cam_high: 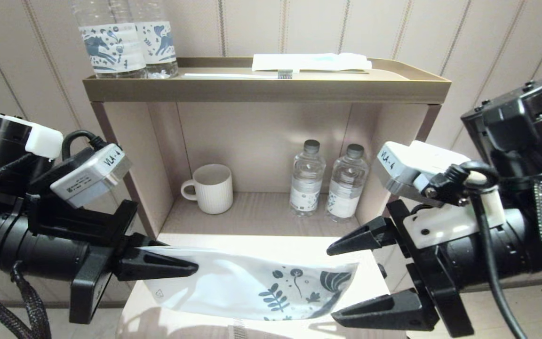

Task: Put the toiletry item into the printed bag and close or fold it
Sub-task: Hand it to the other hand

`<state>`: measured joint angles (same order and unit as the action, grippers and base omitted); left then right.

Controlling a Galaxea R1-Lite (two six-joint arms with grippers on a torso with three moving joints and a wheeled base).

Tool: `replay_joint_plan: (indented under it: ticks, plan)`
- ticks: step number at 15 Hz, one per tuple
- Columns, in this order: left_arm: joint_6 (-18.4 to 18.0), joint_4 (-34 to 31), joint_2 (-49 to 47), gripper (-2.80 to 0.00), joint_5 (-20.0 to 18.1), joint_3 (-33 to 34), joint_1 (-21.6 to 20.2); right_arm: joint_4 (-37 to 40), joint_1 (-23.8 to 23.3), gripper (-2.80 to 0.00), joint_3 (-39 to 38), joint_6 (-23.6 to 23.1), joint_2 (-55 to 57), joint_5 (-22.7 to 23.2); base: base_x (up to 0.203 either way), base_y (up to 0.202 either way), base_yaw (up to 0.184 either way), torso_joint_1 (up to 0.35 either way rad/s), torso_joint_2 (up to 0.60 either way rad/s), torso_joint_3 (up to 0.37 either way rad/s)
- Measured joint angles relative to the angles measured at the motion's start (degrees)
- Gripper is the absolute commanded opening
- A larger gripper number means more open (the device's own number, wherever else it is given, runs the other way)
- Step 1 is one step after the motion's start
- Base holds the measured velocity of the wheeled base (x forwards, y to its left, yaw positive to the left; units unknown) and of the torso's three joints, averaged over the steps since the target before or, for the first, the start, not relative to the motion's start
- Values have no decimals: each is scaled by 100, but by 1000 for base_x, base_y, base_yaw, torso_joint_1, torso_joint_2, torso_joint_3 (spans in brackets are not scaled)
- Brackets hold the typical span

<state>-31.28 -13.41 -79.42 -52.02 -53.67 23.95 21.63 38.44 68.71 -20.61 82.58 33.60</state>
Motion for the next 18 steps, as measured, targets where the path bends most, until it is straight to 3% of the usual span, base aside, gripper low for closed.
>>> replay_joint_plan:
  ticks: [4,10,11,18]
  plan:
    - [47,1214,213,-280,581,596,155,-435,-193,0,-253,1,2,11,0,0,0,0,0,0]
    - [96,1281,340,-280,566,697,211,-777,-410,0,-634,-9,56,323,0,0,0,0,0,0]
    - [102,1279,335,-280,566,696,211,-780,-435,-280,-634,-9,80,374,0,0,0,0,0,0]
    - [107,1223,302,-280,548,677,215,-1105,-441,-280,-659,-24,339,492,0,0,0,0,0,0]
